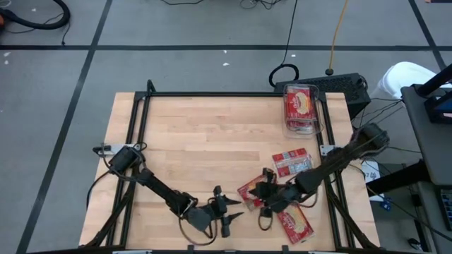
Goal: Sort popcorn bags into baskets
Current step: Put the red popcorn bag into the transparent bin
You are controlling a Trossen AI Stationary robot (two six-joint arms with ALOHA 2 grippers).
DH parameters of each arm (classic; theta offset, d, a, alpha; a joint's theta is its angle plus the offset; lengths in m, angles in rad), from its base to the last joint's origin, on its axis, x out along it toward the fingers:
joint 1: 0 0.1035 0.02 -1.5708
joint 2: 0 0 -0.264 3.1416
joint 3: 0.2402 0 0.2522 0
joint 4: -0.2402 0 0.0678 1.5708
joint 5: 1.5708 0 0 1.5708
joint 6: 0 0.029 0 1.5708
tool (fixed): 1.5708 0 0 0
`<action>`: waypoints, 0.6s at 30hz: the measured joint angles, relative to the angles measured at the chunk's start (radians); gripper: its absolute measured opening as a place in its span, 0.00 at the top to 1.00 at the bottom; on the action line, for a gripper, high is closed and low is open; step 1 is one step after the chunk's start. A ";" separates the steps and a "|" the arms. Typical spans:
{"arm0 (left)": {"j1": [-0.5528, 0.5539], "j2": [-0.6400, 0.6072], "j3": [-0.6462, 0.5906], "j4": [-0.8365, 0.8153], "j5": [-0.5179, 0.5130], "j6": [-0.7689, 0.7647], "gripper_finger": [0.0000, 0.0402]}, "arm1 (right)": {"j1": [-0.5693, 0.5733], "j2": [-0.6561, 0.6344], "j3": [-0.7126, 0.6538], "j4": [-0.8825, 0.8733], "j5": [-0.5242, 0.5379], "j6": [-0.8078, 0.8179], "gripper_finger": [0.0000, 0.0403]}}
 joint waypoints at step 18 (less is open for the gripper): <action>0.306 0.003 0.002 -0.582 0.210 -0.052 0.54 | 0.025 -0.160 -0.232 -0.165 0.075 0.326 1.00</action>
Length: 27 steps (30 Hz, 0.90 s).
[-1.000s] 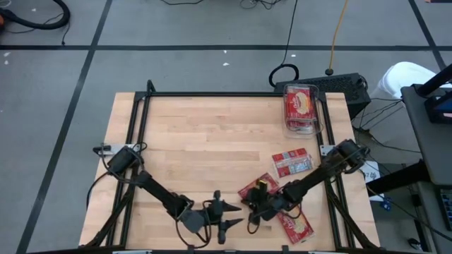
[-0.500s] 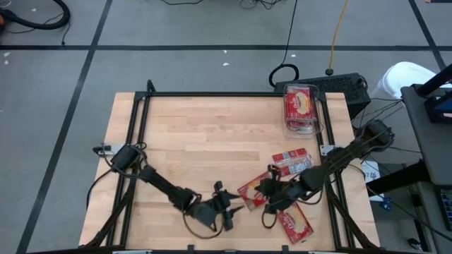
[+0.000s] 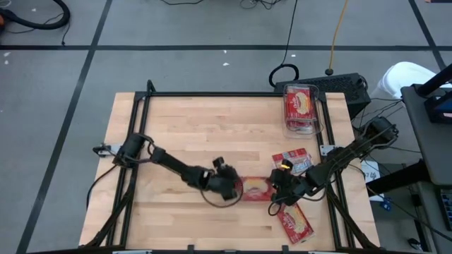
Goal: Sort popcorn bags into baskets
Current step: Put the red popcorn bag into the transparent bin
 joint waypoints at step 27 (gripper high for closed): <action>-0.040 -0.252 -0.048 -0.337 0.019 -0.069 0.54 | -0.145 0.000 -0.084 0.483 0.031 -0.023 1.00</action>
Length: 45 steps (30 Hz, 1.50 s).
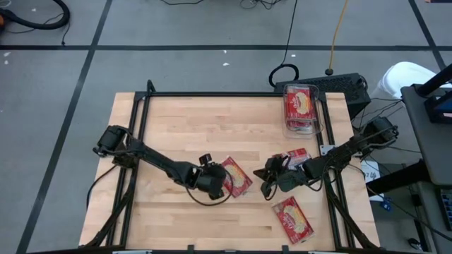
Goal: Sort popcorn bags into baskets
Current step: Put the red popcorn bag into the transparent bin
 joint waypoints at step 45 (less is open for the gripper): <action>0.043 -0.034 -0.232 0.455 0.020 0.055 0.54 | -0.088 0.068 0.001 0.018 -0.172 0.261 0.91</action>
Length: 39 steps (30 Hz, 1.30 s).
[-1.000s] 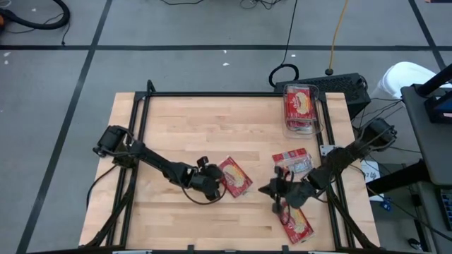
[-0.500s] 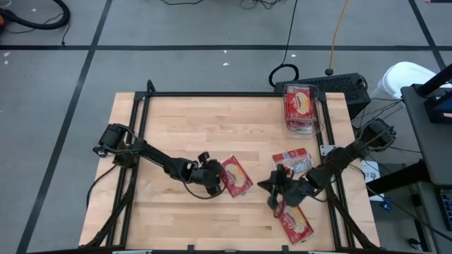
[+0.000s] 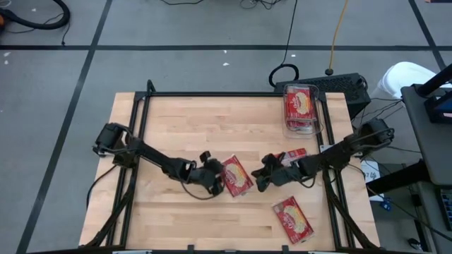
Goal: Sort popcorn bags into baskets
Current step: Put the red popcorn bag into the transparent bin
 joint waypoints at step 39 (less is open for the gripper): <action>0.012 0.153 0.000 0.159 0.094 0.076 0.54 | -0.199 0.213 0.097 0.232 -0.353 -0.240 0.74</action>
